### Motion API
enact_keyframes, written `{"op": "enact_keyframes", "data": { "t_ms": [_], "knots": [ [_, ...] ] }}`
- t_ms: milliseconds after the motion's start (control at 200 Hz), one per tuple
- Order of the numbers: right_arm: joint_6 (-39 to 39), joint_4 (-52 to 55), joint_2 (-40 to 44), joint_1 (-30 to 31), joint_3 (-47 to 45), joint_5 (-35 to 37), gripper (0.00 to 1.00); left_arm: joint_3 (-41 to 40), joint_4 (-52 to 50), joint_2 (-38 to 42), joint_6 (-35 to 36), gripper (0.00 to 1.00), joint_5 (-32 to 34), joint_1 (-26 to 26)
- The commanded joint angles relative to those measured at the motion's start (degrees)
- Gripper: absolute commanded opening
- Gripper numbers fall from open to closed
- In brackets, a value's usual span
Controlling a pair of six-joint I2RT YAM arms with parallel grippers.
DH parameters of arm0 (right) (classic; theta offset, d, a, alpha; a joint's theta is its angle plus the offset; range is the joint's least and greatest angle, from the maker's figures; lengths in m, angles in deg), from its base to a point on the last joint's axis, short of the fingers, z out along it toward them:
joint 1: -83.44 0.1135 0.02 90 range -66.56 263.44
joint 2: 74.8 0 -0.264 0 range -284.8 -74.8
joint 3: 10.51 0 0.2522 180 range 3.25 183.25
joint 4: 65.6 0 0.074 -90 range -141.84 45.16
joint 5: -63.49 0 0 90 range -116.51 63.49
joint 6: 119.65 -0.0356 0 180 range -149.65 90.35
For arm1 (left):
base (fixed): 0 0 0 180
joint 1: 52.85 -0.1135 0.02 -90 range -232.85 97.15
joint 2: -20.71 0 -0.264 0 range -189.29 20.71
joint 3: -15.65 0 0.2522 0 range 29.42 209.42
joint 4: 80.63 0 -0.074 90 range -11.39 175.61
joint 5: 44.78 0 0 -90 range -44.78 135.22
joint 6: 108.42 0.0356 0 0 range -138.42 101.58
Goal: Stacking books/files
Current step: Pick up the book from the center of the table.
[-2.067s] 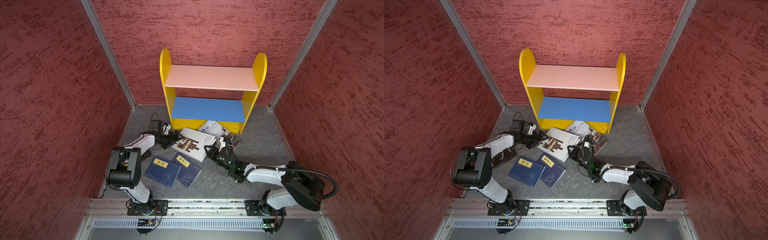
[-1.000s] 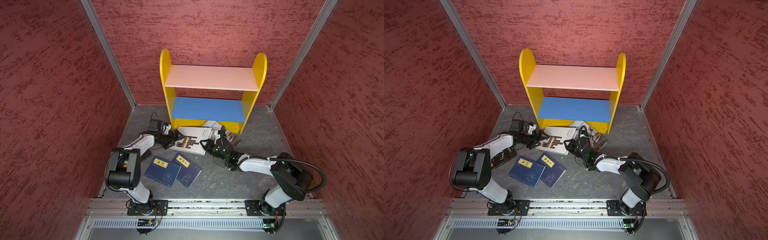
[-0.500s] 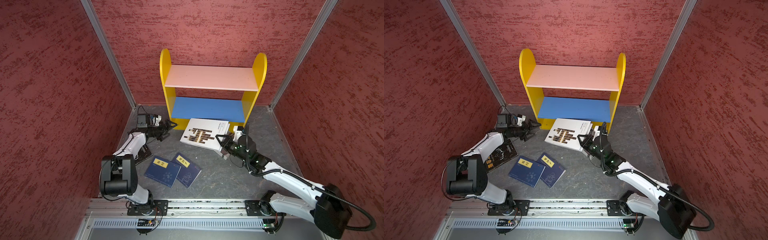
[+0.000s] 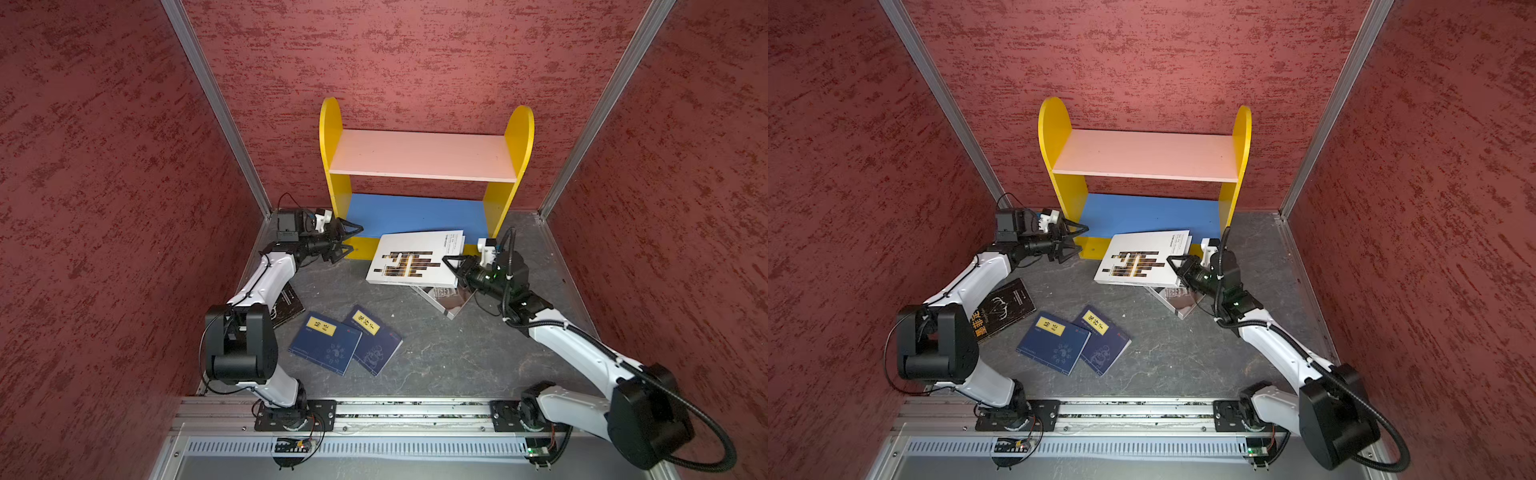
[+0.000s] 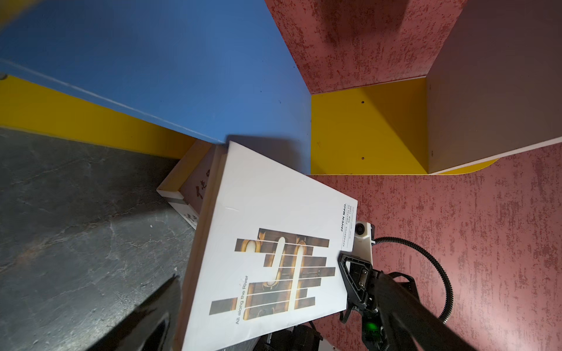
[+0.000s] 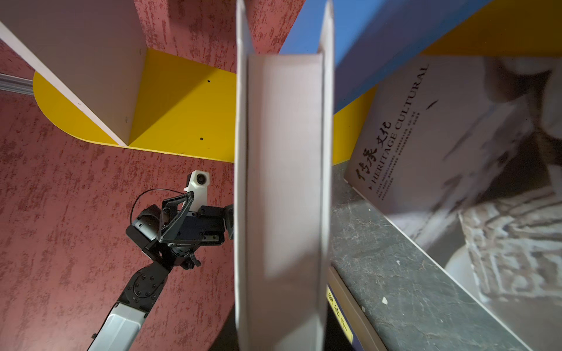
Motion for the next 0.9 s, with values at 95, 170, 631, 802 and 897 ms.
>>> {"op": "enact_keyframes", "data": {
  "t_ms": [95, 170, 631, 802, 897],
  "knots": [
    [-1.93, -10.44, 0.03, -6.53, 5.94, -12.55, 0.24, -2.39, 0.44, 2.03, -1.54, 1.00, 6.85, 3.85],
    [-1.40, -9.51, 0.19, -8.99, 7.40, -16.46, 0.24, -2.97, 0.84, 2.80, -2.07, 0.99, 9.60, 6.29],
    [-7.25, -22.69, -6.53, -16.85, 6.49, -31.51, 0.25, -10.43, 19.17, 3.99, -13.64, 0.93, 13.32, 15.88],
    [-9.96, -27.14, -7.44, -18.66, 4.62, -34.42, 0.28, -13.96, 31.27, 4.03, -20.44, 0.82, 12.43, 15.96],
    [-15.33, -34.73, -9.42, -19.41, 2.84, -36.03, 0.28, -15.44, 35.80, 4.21, -23.14, 0.77, 12.52, 15.96]
  ]
}}
